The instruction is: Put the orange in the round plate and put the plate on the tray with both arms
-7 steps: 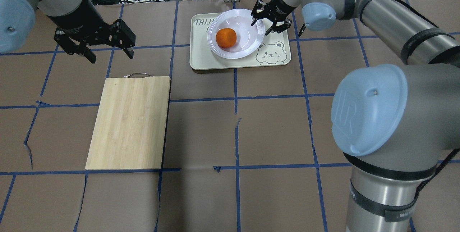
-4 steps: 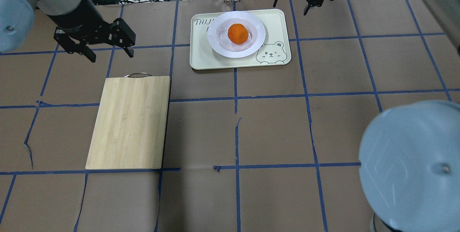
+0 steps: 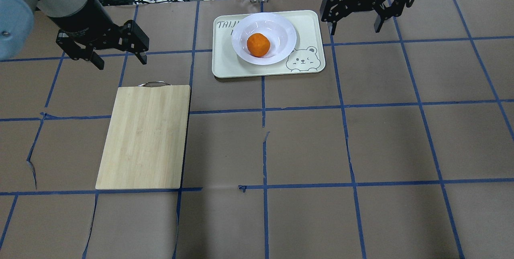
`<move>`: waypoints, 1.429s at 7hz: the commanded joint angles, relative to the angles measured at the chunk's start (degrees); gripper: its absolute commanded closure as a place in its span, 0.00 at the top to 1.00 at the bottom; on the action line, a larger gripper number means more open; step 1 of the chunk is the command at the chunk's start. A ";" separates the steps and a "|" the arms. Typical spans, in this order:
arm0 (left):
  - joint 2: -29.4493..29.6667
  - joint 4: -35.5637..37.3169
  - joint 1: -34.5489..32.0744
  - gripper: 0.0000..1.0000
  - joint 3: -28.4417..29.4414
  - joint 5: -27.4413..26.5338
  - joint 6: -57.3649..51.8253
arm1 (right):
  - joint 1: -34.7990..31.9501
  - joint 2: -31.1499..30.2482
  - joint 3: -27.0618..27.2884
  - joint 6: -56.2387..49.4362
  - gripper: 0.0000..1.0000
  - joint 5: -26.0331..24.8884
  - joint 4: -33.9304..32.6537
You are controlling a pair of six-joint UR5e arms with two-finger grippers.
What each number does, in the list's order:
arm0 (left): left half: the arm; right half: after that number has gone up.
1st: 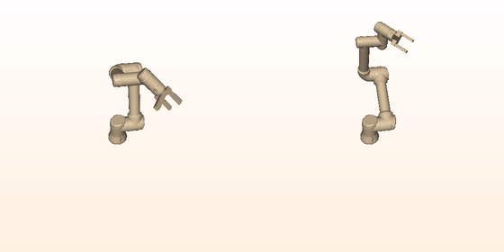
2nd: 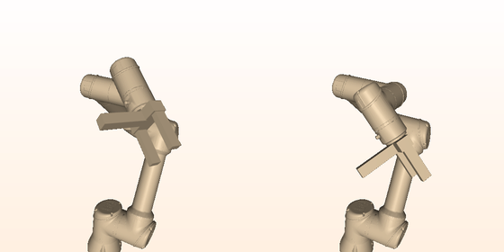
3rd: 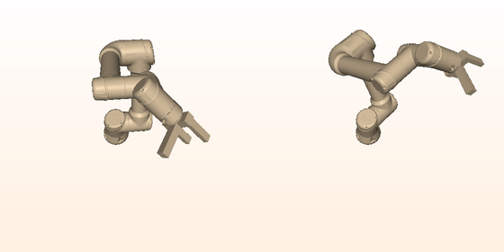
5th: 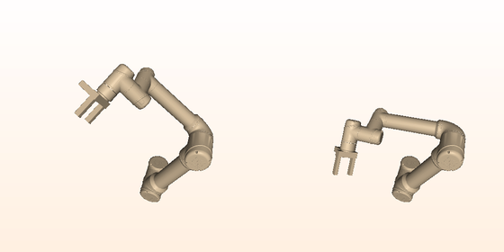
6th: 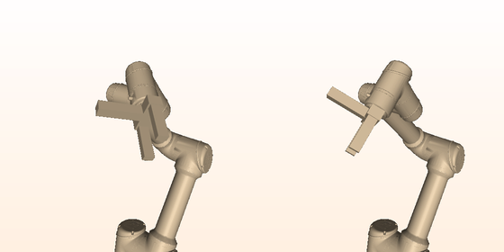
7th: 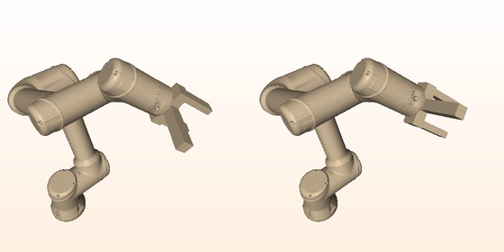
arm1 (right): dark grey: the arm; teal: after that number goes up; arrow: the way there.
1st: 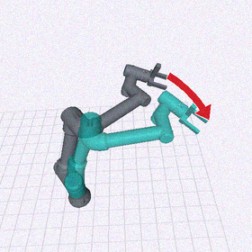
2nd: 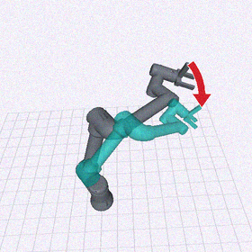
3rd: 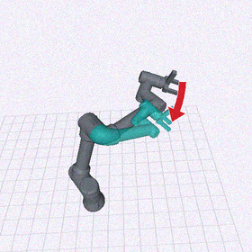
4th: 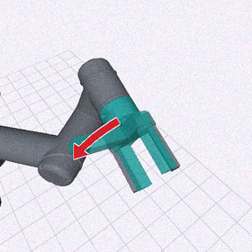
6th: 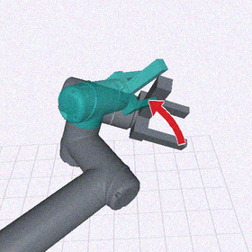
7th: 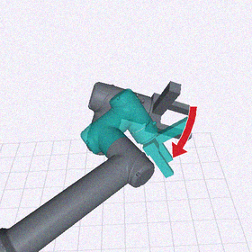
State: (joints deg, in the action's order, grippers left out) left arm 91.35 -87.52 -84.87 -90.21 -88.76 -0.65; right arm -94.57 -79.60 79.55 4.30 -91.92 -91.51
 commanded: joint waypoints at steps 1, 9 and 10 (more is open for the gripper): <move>-0.20 0.07 0.15 1.00 -0.32 -0.01 0.04 | 0.17 -5.89 8.49 -2.80 1.00 -0.54 -6.48; -0.20 0.07 0.32 1.00 -0.32 0.17 0.04 | 1.23 -6.27 9.65 -2.90 1.00 1.12 -5.25; -0.20 -0.01 0.32 1.00 -0.40 -0.09 0.04 | 1.23 -6.44 9.74 -2.98 1.00 1.13 -5.60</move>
State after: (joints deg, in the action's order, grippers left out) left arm 91.14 -87.49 -84.55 -90.55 -88.69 -0.61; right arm -93.40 -85.94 88.98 1.32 -91.00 -96.90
